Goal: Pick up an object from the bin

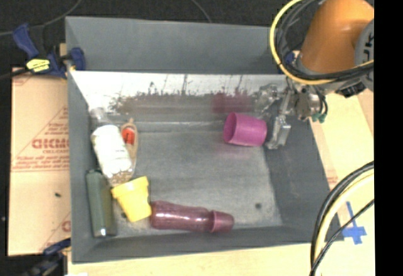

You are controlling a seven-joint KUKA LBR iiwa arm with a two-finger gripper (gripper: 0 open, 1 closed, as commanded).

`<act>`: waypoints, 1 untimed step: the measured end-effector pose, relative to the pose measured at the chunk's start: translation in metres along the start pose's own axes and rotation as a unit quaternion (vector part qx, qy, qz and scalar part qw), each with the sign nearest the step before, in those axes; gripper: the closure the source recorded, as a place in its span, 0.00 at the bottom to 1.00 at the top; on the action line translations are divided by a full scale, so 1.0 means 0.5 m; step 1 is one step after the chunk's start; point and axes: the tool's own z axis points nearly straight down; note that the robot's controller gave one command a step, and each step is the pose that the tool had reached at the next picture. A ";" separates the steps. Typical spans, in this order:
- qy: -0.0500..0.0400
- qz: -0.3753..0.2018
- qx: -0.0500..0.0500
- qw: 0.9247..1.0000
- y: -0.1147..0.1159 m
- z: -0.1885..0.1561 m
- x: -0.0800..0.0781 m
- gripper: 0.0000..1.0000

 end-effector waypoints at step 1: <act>-0.004 -0.002 0.001 1.000 0.001 -0.011 -0.002 0.00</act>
Offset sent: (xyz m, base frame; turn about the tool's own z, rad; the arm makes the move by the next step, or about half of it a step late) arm 0.0075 -0.0305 -0.1387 0.3567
